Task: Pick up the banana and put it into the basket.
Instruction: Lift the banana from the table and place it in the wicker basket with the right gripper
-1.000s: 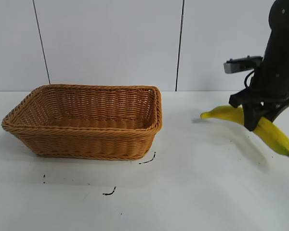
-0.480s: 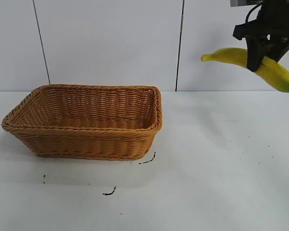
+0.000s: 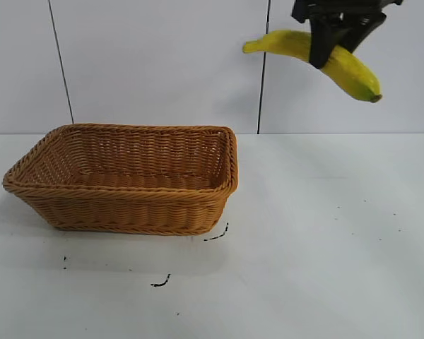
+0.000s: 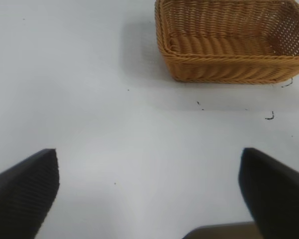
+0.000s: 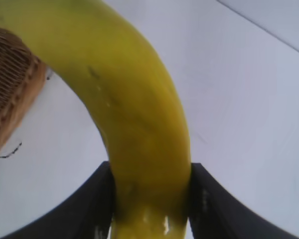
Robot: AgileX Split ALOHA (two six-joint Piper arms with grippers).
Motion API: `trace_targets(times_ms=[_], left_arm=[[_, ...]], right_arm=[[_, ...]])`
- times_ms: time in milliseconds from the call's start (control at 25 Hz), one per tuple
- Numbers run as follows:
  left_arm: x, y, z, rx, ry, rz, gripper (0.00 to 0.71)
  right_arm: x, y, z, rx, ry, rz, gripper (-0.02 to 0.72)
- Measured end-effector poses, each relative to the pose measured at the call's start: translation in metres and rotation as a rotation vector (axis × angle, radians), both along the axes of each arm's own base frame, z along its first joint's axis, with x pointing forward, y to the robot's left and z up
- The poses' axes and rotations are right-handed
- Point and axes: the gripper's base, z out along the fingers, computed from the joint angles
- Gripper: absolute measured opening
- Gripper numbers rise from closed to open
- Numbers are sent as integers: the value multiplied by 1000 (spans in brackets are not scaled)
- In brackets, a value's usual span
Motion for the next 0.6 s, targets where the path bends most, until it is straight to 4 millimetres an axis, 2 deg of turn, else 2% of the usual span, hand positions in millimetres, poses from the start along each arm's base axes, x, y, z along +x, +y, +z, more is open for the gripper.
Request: trace_targets(times_ms=[360, 600], left_arm=[[0, 0, 0, 0, 0, 0, 695], [0, 0, 0, 0, 0, 0, 695]], right_arm=[[-25, 95, -27, -106, -143, 393, 319], [-26, 126, -56, -143, -210, 496, 319]])
